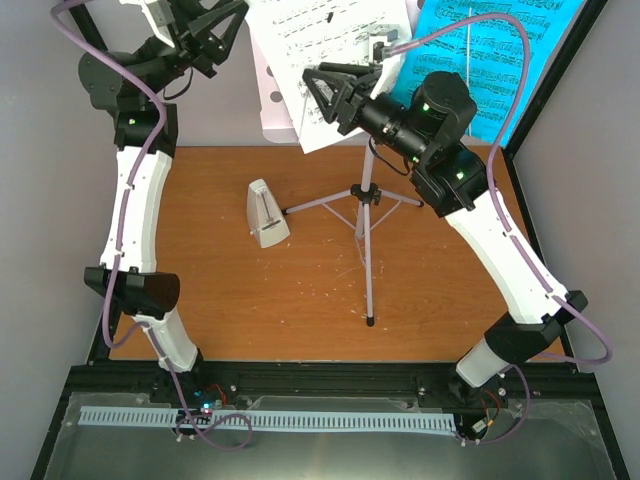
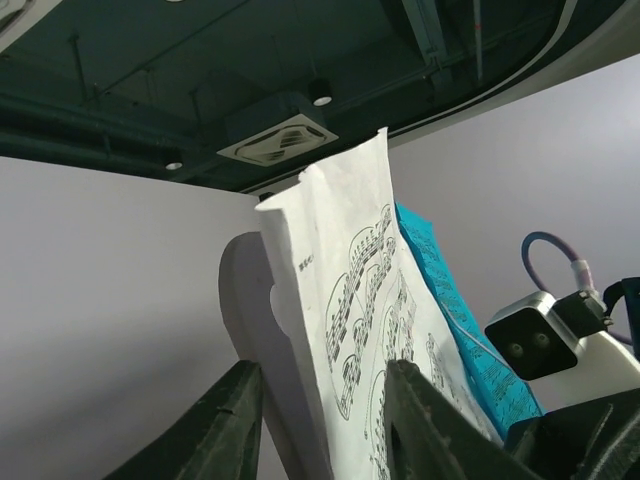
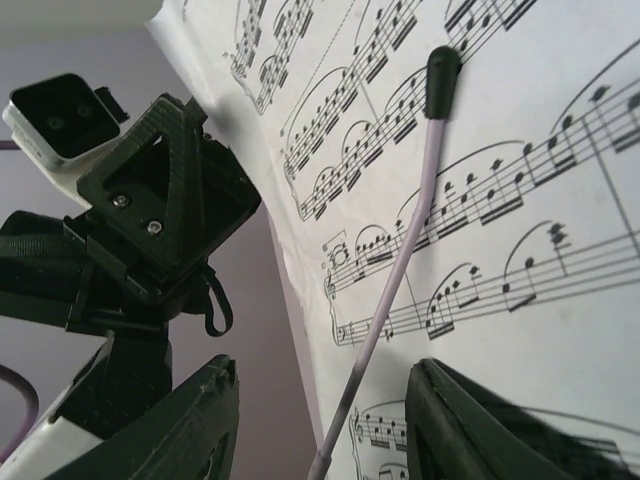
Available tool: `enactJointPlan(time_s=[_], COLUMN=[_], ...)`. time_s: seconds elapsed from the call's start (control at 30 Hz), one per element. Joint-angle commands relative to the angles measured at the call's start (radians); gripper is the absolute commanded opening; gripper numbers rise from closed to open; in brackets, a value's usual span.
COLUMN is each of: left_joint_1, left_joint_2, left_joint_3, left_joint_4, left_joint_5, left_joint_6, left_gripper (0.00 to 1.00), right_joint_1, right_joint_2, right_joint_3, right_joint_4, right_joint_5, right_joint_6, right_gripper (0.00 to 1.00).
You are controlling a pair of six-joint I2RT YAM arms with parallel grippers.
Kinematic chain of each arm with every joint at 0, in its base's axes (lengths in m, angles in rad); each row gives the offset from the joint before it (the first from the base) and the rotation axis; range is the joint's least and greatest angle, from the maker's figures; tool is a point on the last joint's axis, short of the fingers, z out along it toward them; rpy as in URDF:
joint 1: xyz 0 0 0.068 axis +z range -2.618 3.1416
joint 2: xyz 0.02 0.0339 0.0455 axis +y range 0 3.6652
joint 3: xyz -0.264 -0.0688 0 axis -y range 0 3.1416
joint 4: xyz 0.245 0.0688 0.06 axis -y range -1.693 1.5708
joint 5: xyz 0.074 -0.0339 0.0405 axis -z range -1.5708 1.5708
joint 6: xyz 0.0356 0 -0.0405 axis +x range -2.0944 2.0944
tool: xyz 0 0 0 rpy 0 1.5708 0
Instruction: Pack up the instrument practice props
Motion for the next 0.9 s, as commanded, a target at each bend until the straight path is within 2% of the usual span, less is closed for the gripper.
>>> enactJointPlan(time_s=[0.0,0.13,0.37,0.5,0.7,0.87], left_joint_1=[-0.011,-0.013,-0.014,-0.016,-0.016,-0.017], left_joint_2=[0.02,0.027,0.033,0.036,0.059,0.071], left_joint_3=[0.043,0.047,0.048,0.048,0.063,0.062], left_joint_4=[0.049,0.06,0.078,0.087,0.1,0.123], left_joint_5=[0.0,-0.007,-0.015,-0.017,-0.019,-0.012], left_joint_6=[0.017,0.023,0.014,0.011,-0.01,-0.026], left_gripper=[0.33,0.23,0.11,0.11,0.19,0.14], right_joint_1=[0.006,0.007,0.007,0.007,0.007,0.007], right_joint_2=[0.038,0.067,0.116,0.126,0.138,0.156], right_joint_3=[0.077,0.113,0.185,0.193,0.202,0.229], right_joint_4=[-0.029,-0.038,-0.033,-0.02,-0.016,-0.03], right_joint_5=[0.028,0.047,0.024,0.023,0.028,0.028], right_joint_6=[0.014,0.019,0.046,0.058,0.061,0.059], right_gripper=[0.45,0.45,0.42,0.41,0.36,0.3])
